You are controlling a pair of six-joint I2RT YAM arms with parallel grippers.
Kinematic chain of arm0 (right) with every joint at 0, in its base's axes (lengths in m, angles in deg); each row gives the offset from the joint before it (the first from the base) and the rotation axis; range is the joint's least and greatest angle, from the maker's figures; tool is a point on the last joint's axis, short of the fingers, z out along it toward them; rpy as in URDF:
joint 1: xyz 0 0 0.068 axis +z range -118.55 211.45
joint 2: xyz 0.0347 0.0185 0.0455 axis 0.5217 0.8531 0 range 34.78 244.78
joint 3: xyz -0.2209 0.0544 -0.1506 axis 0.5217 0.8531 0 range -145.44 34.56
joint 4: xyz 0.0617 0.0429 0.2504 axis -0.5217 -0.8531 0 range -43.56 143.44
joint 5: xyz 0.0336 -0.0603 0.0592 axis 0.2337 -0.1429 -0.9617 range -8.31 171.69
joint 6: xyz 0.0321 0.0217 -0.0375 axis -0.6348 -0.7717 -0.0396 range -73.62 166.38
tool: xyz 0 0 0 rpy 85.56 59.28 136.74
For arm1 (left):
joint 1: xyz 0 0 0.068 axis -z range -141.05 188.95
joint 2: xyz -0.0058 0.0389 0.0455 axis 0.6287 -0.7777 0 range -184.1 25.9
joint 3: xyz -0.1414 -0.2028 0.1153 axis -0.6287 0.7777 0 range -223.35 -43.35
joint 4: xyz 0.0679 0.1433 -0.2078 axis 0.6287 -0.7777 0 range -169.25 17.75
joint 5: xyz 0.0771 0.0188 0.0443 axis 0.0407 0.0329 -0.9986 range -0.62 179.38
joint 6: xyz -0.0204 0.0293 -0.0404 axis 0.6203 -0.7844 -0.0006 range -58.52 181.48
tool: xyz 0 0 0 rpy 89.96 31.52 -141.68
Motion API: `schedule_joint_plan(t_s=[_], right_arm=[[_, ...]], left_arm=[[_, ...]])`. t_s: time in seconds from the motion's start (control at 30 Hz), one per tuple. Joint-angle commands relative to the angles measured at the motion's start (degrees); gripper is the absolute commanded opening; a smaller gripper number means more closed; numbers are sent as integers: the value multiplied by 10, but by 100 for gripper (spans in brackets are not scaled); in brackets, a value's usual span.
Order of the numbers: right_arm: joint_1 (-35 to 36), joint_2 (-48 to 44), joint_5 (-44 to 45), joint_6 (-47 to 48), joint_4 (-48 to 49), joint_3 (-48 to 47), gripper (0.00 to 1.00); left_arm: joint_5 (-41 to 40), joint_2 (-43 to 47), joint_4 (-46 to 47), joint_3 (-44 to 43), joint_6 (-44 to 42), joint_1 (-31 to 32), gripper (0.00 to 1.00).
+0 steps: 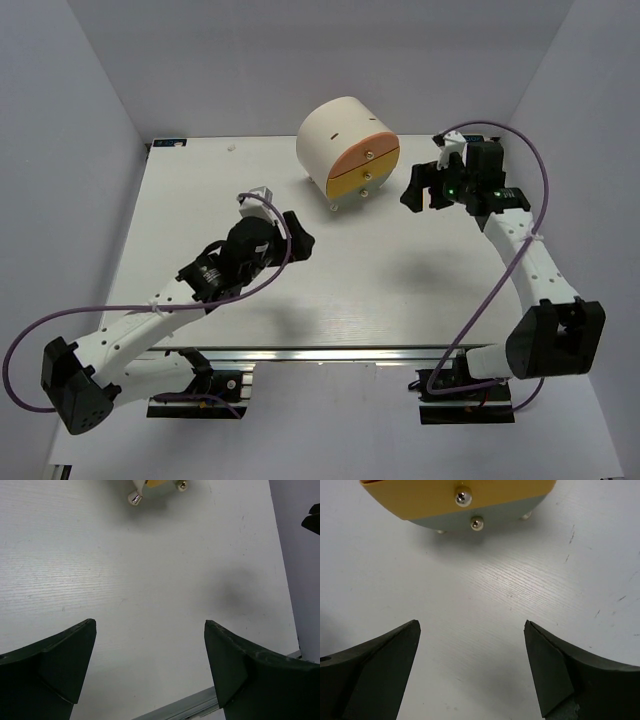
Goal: Sort the legos into containers by color
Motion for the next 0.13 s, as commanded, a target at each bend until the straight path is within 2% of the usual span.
schedule_joint_plan(t_s=[0.0, 0.1], right_arm=[[-2, -32, -1, 14, -6, -1, 89], [-1, -48, -10, 10, -12, 7, 90]], left_arm=[[18, 8, 11, -31, -42, 3, 98], [26, 10, 12, -33, -48, 3, 98]])
